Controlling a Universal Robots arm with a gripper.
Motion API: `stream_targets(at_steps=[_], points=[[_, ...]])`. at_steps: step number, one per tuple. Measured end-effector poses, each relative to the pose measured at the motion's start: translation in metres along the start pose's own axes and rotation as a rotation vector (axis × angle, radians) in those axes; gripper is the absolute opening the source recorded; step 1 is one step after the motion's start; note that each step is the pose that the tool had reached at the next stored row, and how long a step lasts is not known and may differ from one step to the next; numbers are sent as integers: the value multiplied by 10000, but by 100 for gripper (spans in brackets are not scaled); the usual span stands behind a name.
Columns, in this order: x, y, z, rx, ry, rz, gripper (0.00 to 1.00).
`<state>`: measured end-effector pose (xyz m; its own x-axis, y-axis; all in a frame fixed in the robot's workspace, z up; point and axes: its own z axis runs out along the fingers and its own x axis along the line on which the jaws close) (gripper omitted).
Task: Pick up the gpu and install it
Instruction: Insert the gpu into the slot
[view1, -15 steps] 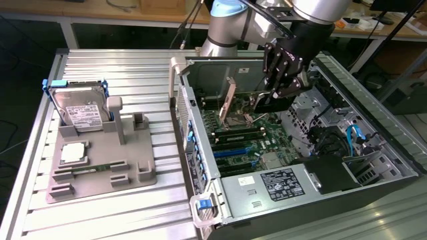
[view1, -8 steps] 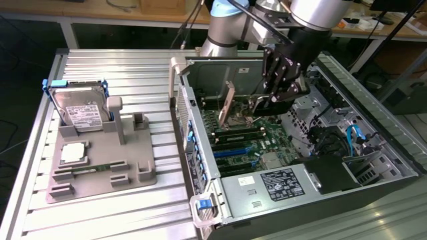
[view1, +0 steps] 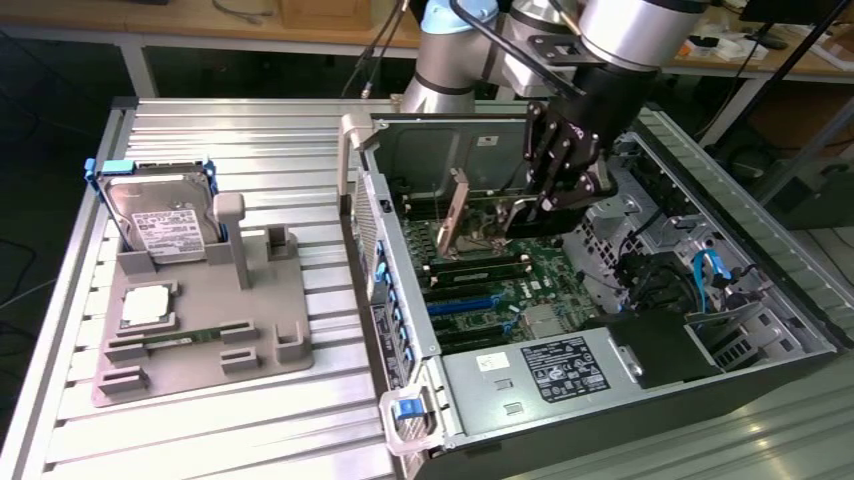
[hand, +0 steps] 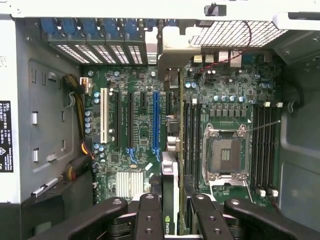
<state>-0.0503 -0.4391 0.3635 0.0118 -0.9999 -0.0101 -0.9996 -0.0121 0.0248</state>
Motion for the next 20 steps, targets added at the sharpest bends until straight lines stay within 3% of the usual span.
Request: stream_targets(at_steps=[8,20], points=[[105,0,66,1,-1,37,27],[120,34,268,53,0,39,27]])
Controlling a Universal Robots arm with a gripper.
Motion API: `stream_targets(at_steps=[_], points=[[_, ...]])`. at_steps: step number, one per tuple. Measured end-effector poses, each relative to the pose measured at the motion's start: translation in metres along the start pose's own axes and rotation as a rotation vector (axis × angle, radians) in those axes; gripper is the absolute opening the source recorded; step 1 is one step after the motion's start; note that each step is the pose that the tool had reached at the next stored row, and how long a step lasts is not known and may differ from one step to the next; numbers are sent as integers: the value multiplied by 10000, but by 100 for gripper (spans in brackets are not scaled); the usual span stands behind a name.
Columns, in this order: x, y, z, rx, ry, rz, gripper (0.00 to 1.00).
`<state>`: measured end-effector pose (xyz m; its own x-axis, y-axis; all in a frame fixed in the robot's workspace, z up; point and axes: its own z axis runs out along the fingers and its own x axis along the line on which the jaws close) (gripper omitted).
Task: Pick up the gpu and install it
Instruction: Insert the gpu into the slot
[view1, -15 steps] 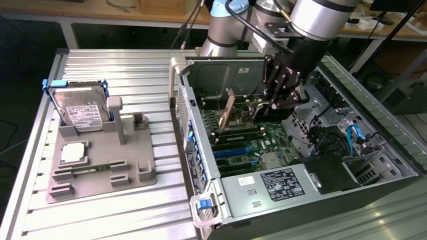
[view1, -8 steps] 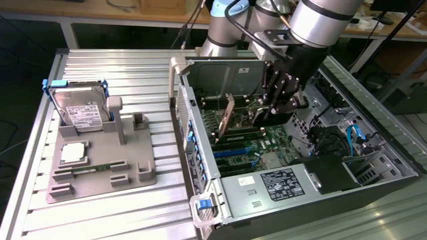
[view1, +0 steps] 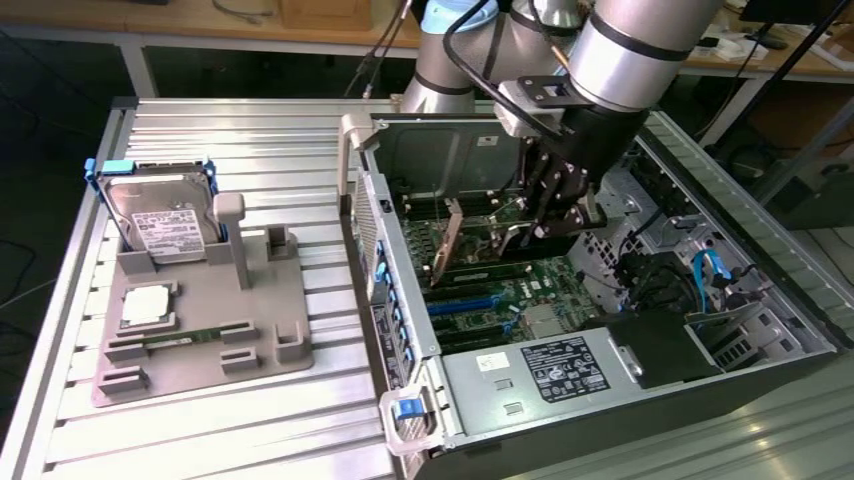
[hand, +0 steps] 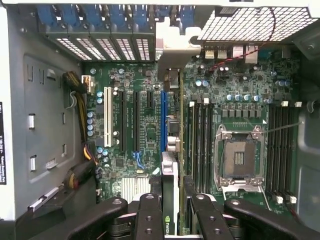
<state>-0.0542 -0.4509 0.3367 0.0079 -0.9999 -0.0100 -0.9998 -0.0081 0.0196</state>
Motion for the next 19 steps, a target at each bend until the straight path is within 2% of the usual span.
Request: stream_targets(at_steps=[6,9,19], points=[[2,71,77,30,0,0,27],[7,74,120,46,0,-1,27],[26,121,266,48,1,0,27]])
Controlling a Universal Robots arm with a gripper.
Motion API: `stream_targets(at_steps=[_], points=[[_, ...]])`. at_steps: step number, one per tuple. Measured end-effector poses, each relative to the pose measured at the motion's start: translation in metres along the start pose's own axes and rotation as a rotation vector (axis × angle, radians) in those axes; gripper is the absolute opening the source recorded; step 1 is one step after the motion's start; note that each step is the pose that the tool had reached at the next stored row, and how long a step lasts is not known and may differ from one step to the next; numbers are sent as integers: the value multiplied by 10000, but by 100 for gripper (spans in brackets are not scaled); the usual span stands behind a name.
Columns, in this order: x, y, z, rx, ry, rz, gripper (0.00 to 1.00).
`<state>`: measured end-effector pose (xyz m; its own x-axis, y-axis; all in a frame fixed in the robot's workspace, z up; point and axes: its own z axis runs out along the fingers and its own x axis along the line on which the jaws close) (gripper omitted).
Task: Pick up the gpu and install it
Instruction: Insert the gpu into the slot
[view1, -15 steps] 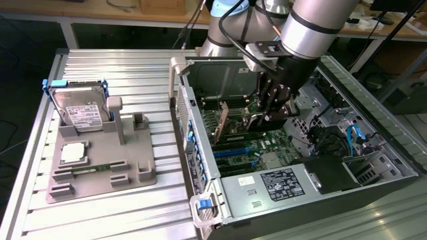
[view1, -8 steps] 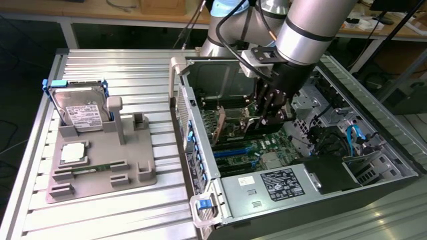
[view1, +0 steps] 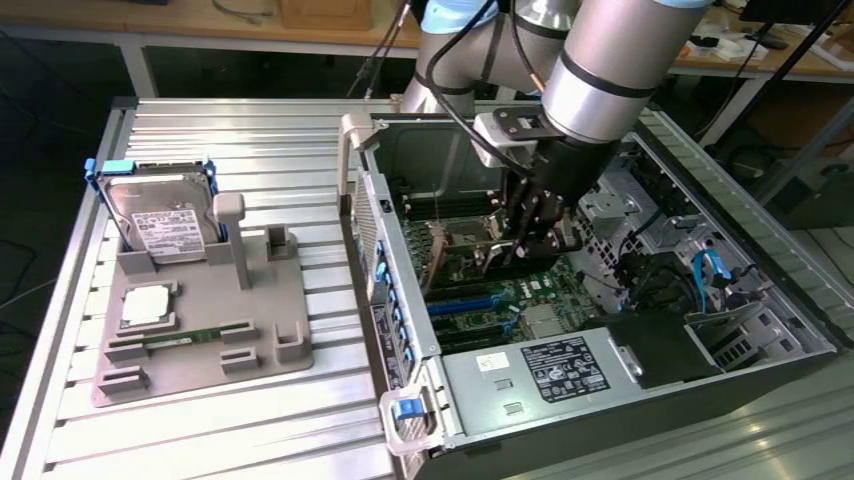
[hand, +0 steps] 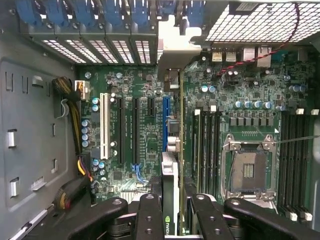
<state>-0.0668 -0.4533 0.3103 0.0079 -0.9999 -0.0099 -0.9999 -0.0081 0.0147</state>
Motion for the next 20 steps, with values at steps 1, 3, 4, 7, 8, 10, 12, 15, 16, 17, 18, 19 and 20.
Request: stream_targets(at_steps=[1,3,4,7,8,10,12,15,16,17,18,19,20], points=[[0,10,14,0,-1,0,27],[1,27,42,0,0,0,27],[2,33,58,0,0,0,27],[4,48,110,1,0,0,27],[5,55,126,2,-1,0,27],[6,72,156,3,0,0,27],[7,100,202,4,-1,0,27],[8,123,247,4,0,1,27],[9,130,264,4,0,0,27],[10,136,278,5,-1,0,27],[11,141,292,5,0,0,27],[12,147,307,6,0,0,27],[13,152,321,7,-1,0,27]])
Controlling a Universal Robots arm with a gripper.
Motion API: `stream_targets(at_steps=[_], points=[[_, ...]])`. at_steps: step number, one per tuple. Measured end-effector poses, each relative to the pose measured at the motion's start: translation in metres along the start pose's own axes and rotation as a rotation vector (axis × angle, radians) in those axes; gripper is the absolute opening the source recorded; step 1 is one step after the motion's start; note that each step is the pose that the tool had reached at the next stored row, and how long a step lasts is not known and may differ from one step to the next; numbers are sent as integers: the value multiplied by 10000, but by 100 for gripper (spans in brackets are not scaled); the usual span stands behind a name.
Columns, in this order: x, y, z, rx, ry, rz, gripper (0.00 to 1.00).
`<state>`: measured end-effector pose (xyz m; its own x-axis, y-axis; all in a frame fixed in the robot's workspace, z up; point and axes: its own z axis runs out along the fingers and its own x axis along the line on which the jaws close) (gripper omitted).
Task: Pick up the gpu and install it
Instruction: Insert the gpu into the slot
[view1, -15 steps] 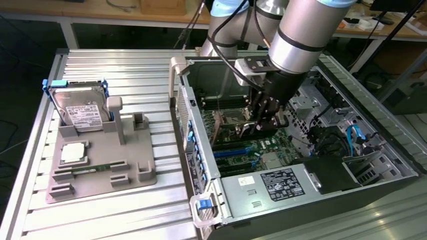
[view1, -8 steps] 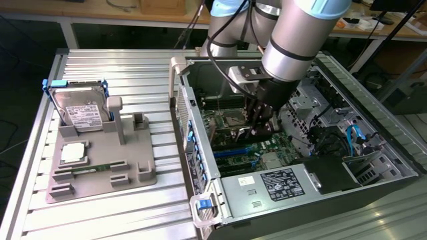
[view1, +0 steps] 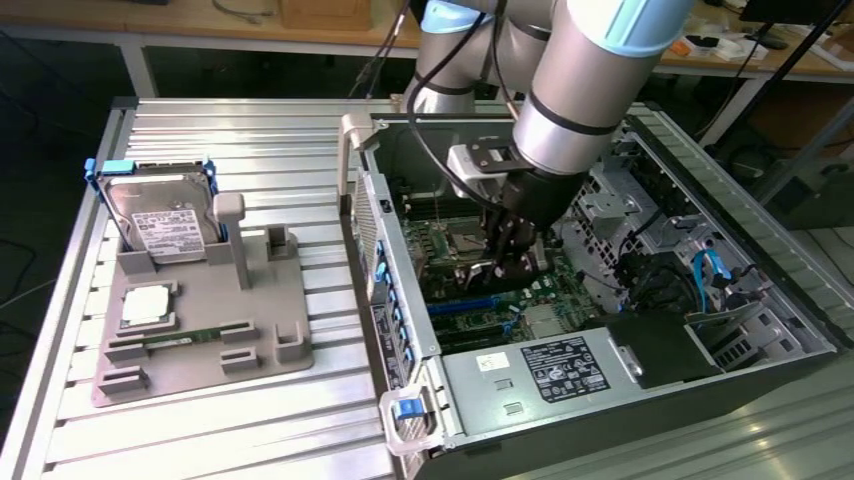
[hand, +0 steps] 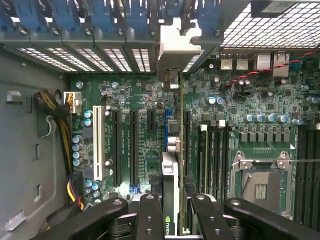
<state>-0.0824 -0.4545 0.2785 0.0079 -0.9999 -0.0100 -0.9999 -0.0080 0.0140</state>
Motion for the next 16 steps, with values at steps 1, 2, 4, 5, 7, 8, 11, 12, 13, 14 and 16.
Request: stream_targets(at_steps=[1,2,4,5,7,8,11,12,13,14,16], points=[[3,3,12,1,0,-1,27],[5,5,22,3,0,-1,27],[9,8,37,10,1,-1,27],[12,10,43,11,2,0,27],[17,11,53,13,1,1,27],[17,14,58,13,0,1,27],[19,33,73,12,1,0,27],[19,40,79,13,1,0,27],[20,46,86,13,1,-1,27],[20,52,91,13,1,0,27],[21,64,104,14,1,0,27]])
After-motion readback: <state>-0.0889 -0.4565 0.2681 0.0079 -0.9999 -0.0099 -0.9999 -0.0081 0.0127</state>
